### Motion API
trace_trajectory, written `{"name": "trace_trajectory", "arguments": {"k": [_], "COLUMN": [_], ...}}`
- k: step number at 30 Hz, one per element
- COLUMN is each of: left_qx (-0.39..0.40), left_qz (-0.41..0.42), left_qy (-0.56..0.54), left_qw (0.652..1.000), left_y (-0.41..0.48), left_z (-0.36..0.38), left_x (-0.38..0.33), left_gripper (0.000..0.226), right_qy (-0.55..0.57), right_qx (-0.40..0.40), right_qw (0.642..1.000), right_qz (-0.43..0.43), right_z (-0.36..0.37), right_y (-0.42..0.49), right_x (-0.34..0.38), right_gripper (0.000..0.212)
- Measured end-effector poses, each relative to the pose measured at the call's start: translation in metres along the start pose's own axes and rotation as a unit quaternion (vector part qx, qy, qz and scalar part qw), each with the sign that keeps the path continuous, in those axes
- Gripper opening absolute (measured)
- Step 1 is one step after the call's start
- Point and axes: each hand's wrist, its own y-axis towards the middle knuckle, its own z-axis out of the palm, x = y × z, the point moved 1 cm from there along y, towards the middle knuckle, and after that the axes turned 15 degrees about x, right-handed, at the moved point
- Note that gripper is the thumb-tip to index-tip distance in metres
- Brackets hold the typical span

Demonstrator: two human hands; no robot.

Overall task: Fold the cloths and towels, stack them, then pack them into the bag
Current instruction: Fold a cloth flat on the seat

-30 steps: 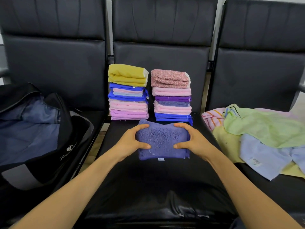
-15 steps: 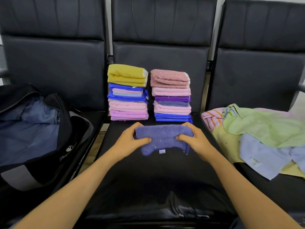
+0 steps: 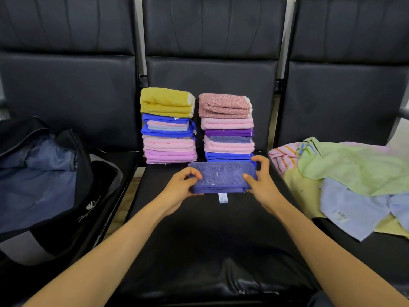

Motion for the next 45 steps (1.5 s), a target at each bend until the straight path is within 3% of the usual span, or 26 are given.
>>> {"name": "trace_trajectory", "arguments": {"k": [2,5,15,21,26,29,33,37,40,45], "left_qx": [-0.012,-0.003,-0.1,-0.131,-0.125,-0.131,-0.166,-0.204,-0.152,0.011], "left_qz": [-0.007,0.02,0.14,0.05,-0.012,-0.02,-0.008,0.078,0.146,0.048], "left_qy": [0.0,0.024,0.203,0.355,0.374,0.372,0.398,0.41,0.377,0.278], "left_qw": [1.0,1.0,0.964,0.924,0.919,0.919,0.902,0.886,0.902,0.959], "left_y": [0.018,0.053,0.206,0.26,0.274,0.268,0.25,0.214,0.189,0.187], "left_z": [0.0,-0.004,-0.044,-0.063,-0.064,-0.063,-0.062,-0.032,0.013,0.115], "left_x": [-0.011,-0.034,-0.14,-0.153,-0.143,-0.146,-0.153,-0.159,-0.154,-0.11], "left_gripper": [0.029,0.032,0.035,0.036,0.037,0.041,0.04,0.038,0.027,0.024], "right_qy": [-0.017,0.067,-0.015,-0.13,-0.259,-0.224,-0.165,-0.16,-0.146,-0.182], "right_qx": [-0.004,-0.028,-0.095,-0.091,-0.087,-0.097,-0.095,-0.097,-0.109,-0.124], "right_qw": [1.0,0.997,0.992,0.987,0.961,0.968,0.982,0.982,0.983,0.973], "right_qz": [0.004,0.015,-0.079,-0.027,0.032,0.047,-0.006,-0.021,-0.006,0.067], "right_z": [-0.006,-0.026,-0.094,-0.103,-0.096,-0.1,-0.107,-0.118,-0.133,-0.175], "right_y": [0.014,0.045,0.2,0.257,0.267,0.257,0.226,0.185,0.15,0.075], "right_x": [0.008,0.028,0.105,0.103,0.09,0.096,0.106,0.112,0.11,0.079], "right_gripper": [0.022,0.017,0.027,0.03,0.034,0.038,0.04,0.032,0.025,0.019]}}
